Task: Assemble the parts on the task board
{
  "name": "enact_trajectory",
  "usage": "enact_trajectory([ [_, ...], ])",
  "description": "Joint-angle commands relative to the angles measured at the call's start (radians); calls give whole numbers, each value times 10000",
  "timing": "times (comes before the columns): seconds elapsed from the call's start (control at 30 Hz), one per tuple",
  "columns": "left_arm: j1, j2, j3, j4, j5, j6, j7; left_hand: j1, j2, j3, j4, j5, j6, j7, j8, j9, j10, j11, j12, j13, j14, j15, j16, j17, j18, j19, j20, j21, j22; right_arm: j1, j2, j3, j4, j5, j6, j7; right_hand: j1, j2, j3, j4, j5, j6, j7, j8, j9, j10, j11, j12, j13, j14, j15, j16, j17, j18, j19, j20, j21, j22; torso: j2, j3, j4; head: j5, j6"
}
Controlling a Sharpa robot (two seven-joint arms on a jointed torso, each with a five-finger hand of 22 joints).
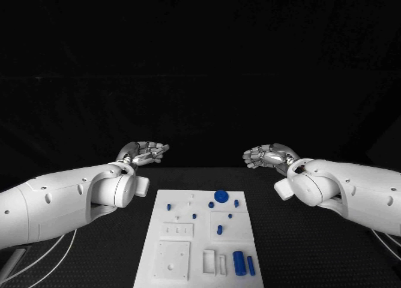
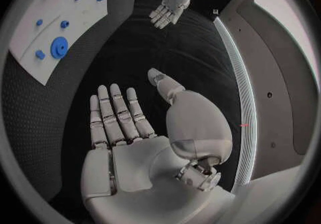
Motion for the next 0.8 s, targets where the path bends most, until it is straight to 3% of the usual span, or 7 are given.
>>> enact_trajectory([
  [0.03,16,-173,7,208,-252,499,307,214,324,-373,-191,37,501,174,134,-9,635,89,216,70,809,-40,361,109,219,667,-105,274,211,9,167,10,-285,-4008,518,-94,198,-57,456,-280,33,542,346,157,9,592,-209,161,43,560,-238,253,125,250,586,-24,80,28,149,0,32,12,17],
  [0.1,16,-344,8,387,-254,725,407,394,458,-596,-310,58,766,190,158,-58,966,71,290,81,1179,-99,497,140,358,992,-154,392,206,8,240,18,-364,-5504,630,-104,401,-184,933,-374,-2,964,295,263,2,1005,-354,250,59,890,-389,376,195,380,942,-26,105,-24,223,18,42,9,17],
  [0.2,17,-548,9,644,-257,986,538,630,679,-959,-431,80,1075,176,108,-190,1334,49,285,41,1696,-216,657,203,495,1419,-250,530,181,8,304,39,-373,-6827,836,-187,500,-581,1883,-248,-648,1535,111,277,-101,1611,-538,233,-6,1601,-695,590,327,684,1733,-28,168,-145,355,43,50,19,50],
  [0.4,15,-701,12,848,-257,1719,968,1145,1034,-1447,-625,162,1888,12,161,-347,2520,-192,535,135,2932,-573,1169,565,669,2360,-572,1100,243,10,574,90,-525,-9428,963,-318,647,-694,2150,-421,-934,2043,-46,242,-213,2505,-866,222,-76,2795,-1238,995,707,1151,2944,-50,428,-192,637,61,177,-29,112],
  [0.47,15,-759,12,919,-257,1861,975,1288,1136,-1560,-672,191,2014,-24,121,-400,2642,-224,480,126,2978,-611,1138,615,636,2373,-621,1156,230,11,725,113,-629,-10462,977,-397,678,-732,2152,-424,-1005,2189,-102,232,-237,2743,-937,183,-106,3197,-1439,1134,878,1309,3375,-54,537,-197,794,101,286,-44,177],
  [0.6,17,-827,14,1053,-264,1992,997,1347,1174,-1663,-658,191,2083,-35,75,-447,2704,-231,416,112,2975,-617,1085,643,602,2350,-637,1174,220,7,960,122,-757,-11653,992,-483,585,-892,1994,-440,-1025,2203,-104,170,-278,2856,-960,102,-147,3314,-1510,1124,988,1379,3531,-37,516,-222,1005,110,416,-111,267],
  [0.8,22,-890,22,1260,-283,2136,1001,1377,1188,-1746,-618,185,2117,-36,29,-486,2731,-227,352,95,2963,-619,1033,662,579,2323,-645,1177,212,-30,1185,124,-808,-12810,978,-654,781,-988,1879,-432,-1101,2260,-117,85,-341,2997,-970,-92,-202,3763,-1715,1195,1248,1565,4006,-32,600,-194,1224,81,580,-251,210],
])
